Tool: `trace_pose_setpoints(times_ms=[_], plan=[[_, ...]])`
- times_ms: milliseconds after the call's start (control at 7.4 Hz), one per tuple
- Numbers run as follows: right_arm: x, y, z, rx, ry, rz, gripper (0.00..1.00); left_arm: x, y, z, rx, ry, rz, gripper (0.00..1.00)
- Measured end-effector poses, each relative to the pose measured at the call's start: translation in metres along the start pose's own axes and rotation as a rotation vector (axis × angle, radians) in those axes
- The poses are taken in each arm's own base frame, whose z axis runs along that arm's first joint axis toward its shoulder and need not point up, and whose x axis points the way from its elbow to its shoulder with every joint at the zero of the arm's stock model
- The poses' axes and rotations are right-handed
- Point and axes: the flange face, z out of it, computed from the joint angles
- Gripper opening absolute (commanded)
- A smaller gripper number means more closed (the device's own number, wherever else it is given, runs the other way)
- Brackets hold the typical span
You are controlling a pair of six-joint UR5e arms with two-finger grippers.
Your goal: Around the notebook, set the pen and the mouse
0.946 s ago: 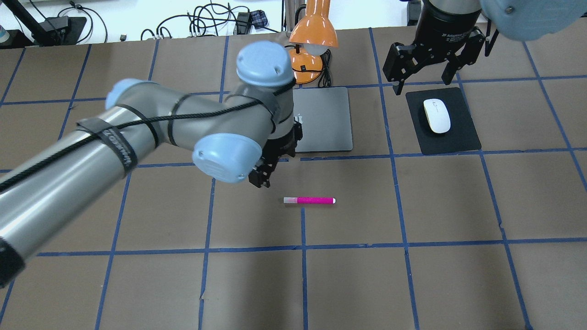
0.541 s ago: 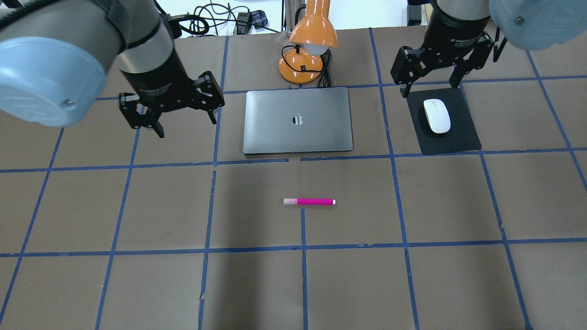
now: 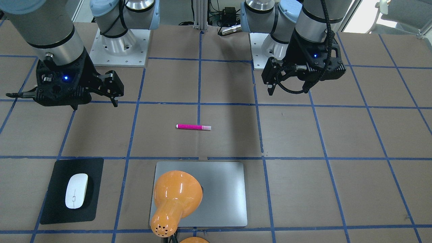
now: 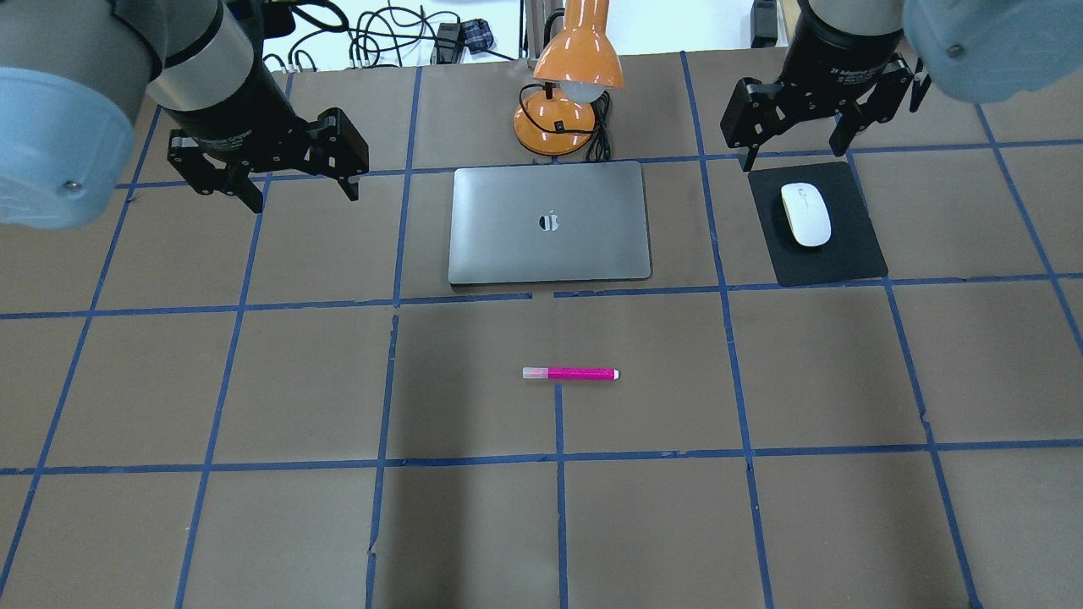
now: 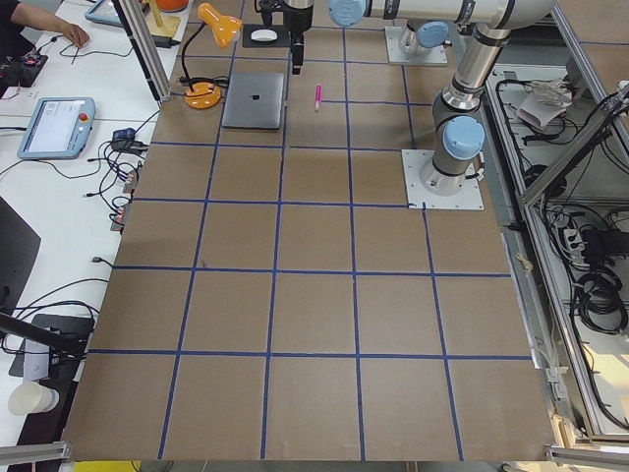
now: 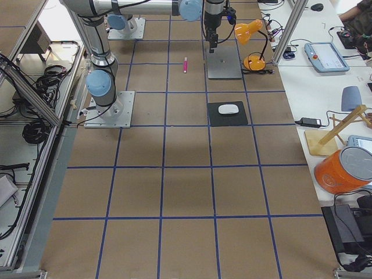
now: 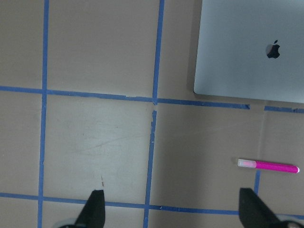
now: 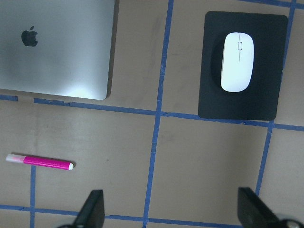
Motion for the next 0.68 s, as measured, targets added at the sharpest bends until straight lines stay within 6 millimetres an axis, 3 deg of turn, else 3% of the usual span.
trace_pose_setpoints(times_ms=[676], plan=[[0.0009,-0.0001,0.0006,0.001,0.000,0.003,1.00,-0.0043,0.0030,-0.0067,0.015,-0.003,-0.012,1.00]])
